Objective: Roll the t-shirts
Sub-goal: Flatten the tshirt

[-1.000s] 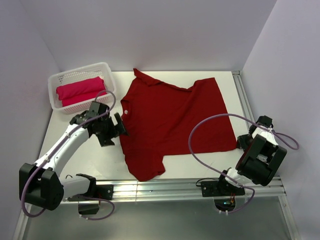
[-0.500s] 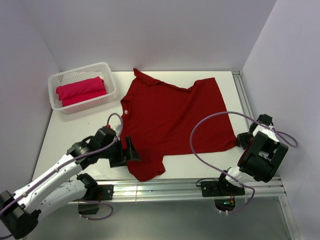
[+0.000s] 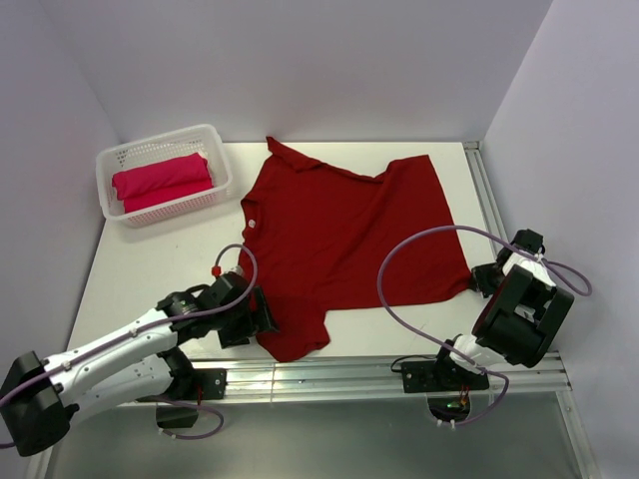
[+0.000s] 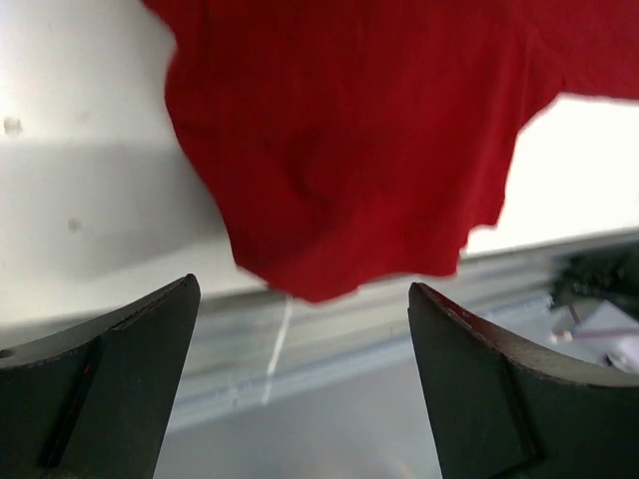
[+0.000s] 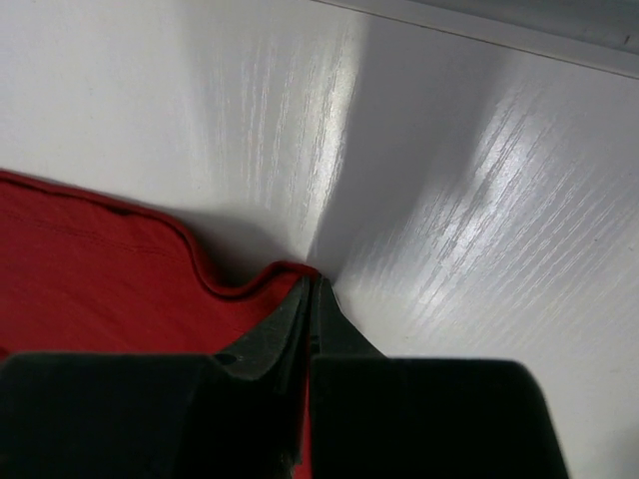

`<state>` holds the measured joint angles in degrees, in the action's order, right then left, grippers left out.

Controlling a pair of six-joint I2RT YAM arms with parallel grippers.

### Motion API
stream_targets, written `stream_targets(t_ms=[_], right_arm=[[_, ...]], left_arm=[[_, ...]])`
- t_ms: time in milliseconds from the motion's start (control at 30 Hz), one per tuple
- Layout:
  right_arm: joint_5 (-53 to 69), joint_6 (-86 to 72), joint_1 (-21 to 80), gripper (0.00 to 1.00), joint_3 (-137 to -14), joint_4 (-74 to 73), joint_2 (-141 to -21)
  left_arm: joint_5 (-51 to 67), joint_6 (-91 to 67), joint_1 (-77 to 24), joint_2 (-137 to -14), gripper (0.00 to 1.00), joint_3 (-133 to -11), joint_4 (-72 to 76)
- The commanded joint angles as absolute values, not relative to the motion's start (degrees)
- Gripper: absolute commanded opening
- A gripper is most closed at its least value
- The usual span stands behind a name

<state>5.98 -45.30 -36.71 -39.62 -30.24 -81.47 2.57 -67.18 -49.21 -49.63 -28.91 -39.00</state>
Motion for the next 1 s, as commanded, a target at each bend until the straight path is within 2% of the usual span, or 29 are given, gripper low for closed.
stream_targets(t_ms=[0,233,367,400,633,767,967], right_arm=[[7.2,-45.0,-36.3,0.00,-39.6,-29.5,-80.9],[8.8,-45.3,-36.3,0.00,-40.3,-29.9,-81.0],[9.6,-45.4,-36.3,0.00,-40.8,-30.1,-81.5],[9.4,-45.1,-36.4,0.00,-41.0,-30.2,-81.6],[10.1,-45.1,-36.3,0.00,-41.7,-30.3,-83.0],[10.1,-44.9,-36.3,0.00,-42.2,-30.6,-83.6],[10.5,-45.0,-36.3,0.00,-41.7,-30.1,-83.8]], left_arm=[[-2.6,-67.6,-49.6,-51.8,0.91,-27.4,-31.6],[-2.2,-66.9,-49.6,-55.1,0.89,-24.7,-22.2],[-0.7,-68.2,-49.7,-55.6,0.79,-21.7,-16.6],[-0.4,-68.6,-49.8,-55.7,0.74,-21.5,-15.9],[-0.4,-70.8,-55.0,-56.5,0.65,-21.9,-16.4],[-1.1,-71.8,-59.8,-55.9,0.47,-24.0,-16.6],[-3.8,-73.3,-60.6,-57.6,0.44,-26.4,-23.5]])
